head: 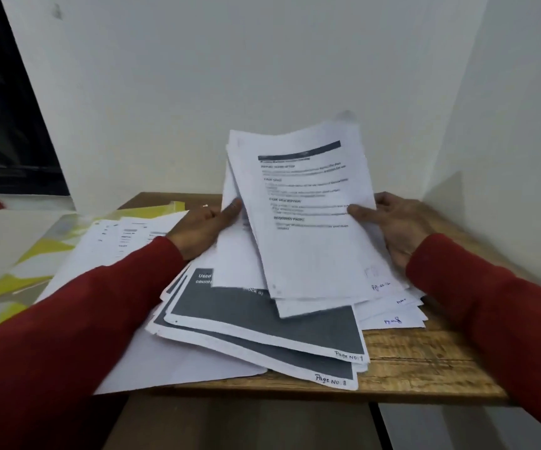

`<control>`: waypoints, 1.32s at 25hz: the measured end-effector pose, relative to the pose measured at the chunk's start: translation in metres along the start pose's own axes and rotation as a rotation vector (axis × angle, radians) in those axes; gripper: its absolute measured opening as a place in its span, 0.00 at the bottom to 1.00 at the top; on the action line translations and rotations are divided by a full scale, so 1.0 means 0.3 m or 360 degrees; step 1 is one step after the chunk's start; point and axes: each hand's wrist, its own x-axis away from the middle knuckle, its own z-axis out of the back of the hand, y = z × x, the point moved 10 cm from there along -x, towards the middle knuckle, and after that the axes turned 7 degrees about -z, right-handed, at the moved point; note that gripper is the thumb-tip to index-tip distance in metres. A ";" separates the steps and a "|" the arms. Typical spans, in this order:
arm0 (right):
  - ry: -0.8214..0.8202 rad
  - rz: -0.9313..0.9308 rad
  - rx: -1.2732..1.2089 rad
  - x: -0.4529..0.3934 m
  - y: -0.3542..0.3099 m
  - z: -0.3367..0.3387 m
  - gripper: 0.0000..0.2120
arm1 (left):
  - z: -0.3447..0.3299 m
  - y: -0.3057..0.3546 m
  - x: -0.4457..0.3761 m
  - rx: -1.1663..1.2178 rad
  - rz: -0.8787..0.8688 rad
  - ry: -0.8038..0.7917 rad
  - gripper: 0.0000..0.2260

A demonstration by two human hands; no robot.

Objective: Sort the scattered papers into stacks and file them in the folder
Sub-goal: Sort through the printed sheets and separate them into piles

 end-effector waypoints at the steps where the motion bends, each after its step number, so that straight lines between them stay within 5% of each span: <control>1: 0.0046 0.0041 -0.0035 -0.008 -0.018 0.033 0.18 | 0.003 0.007 -0.007 0.0022 -0.0032 -0.0003 0.20; 5: 0.0143 0.0151 -0.0256 -0.049 -0.113 0.208 0.20 | 0.057 0.033 -0.005 0.0136 -0.0100 -0.0055 0.20; 9: 0.0009 -0.0033 -0.0035 -0.038 -0.090 0.270 0.40 | 0.221 -0.047 -0.030 -0.0268 0.0074 0.0045 0.15; 12: -0.0052 -0.0113 0.0644 -0.036 -0.035 0.227 0.31 | 0.284 -0.081 -0.025 -0.0146 0.0230 0.0130 0.16; 15: -0.0222 0.0081 0.1197 -0.010 -0.035 0.137 0.32 | 0.343 -0.137 0.009 -0.0150 0.0350 0.0176 0.19; 22: -0.0364 0.0024 0.0850 0.063 -0.032 0.016 0.28 | 0.436 -0.090 0.030 -0.0057 0.0178 0.0224 0.20; 28: -0.0362 -0.0051 0.1220 0.004 0.052 -0.027 0.26 | 0.529 -0.002 0.022 -0.0172 0.0047 0.0363 0.19; 33: -0.0023 0.0224 0.1360 0.042 -0.045 -0.022 0.21 | 0.280 0.040 0.007 0.0086 0.0014 0.0222 0.19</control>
